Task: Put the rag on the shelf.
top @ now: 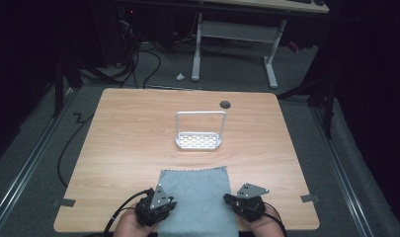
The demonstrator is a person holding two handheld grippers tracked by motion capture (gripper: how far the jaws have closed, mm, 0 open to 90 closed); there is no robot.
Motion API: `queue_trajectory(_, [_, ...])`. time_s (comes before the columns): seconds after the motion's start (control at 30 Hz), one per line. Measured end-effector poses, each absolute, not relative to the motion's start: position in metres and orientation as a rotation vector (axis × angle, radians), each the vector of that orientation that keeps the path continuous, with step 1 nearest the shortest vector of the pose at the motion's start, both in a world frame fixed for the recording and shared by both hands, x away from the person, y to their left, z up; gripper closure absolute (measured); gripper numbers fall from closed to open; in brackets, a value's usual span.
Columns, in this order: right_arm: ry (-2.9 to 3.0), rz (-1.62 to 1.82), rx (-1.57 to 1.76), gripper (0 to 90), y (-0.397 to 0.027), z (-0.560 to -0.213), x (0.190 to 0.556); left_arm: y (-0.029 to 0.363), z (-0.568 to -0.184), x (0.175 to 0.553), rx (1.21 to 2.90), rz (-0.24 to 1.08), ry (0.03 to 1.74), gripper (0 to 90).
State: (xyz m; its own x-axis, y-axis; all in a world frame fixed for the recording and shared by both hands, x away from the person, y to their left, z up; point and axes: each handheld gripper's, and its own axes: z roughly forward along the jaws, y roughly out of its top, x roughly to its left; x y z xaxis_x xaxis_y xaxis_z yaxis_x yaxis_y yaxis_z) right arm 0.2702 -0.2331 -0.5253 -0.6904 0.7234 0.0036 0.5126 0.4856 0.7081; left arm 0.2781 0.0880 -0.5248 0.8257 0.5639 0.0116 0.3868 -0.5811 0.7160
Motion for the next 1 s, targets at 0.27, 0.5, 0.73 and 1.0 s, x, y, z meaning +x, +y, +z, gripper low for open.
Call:
queue_trajectory(0.27, [2.38, 1.125, 1.035, 79.6, -0.238, -0.514, 0.267, 0.11, -0.518, 0.311, 2.121, 0.347, 0.861, 57.0])
queue_trajectory(0.5, [2.359, 1.146, 1.066, 72.3, -0.243, -0.515, 0.27, 0.127, -0.521, 0.339, 2.06, 0.408, 0.984, 47.1])
queue_trajectory(0.73, [2.394, 1.129, 1.04, 70.8, -0.237, -0.519, 0.271, 0.122, -0.534, 0.355, 2.042, 0.34, 1.024, 49.7])
queue_trajectory(1.0, [2.338, 1.113, 1.067, 66.8, -0.238, -0.523, 0.275, 0.114, -0.535, 0.363, 2.023, 0.31, 1.034, 70.5])
